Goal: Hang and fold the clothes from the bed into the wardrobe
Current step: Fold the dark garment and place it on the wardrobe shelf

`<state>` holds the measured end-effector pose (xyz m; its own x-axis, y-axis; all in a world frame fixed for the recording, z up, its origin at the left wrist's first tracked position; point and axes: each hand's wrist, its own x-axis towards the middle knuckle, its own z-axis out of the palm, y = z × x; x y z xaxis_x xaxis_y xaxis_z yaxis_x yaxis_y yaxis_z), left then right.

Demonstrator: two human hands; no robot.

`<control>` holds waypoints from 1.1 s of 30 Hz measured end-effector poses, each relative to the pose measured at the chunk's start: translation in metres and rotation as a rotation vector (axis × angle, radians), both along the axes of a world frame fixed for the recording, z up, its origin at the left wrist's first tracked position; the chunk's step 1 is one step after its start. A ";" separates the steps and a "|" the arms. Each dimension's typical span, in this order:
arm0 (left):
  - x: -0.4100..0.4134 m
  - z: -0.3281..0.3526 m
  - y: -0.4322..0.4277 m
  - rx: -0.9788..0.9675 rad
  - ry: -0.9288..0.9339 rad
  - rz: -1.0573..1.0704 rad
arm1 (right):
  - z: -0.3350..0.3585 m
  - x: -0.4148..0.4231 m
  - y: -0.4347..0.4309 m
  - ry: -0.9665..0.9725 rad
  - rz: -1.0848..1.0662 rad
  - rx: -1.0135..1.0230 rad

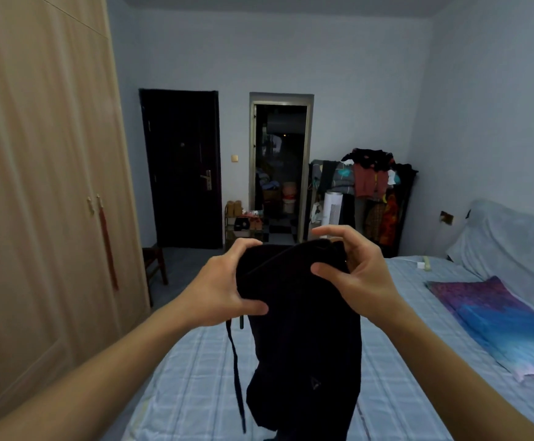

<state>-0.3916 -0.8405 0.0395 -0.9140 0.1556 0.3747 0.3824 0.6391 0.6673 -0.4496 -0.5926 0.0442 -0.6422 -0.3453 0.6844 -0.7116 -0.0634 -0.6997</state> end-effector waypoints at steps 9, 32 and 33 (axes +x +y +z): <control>-0.002 0.008 0.004 0.136 -0.050 -0.145 | -0.003 0.012 0.020 -0.004 -0.034 -0.009; 0.016 -0.013 -0.030 0.034 0.254 -0.141 | -0.051 0.034 -0.001 -0.208 -0.132 0.110; 0.015 -0.014 -0.030 0.021 0.257 -0.128 | -0.053 0.034 0.000 -0.202 -0.147 0.153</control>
<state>-0.3761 -0.8700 0.0253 -0.7620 0.2531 0.5960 0.6172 0.5623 0.5503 -0.4152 -0.5922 -0.0087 -0.8110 -0.3278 0.4845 -0.5503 0.1469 -0.8219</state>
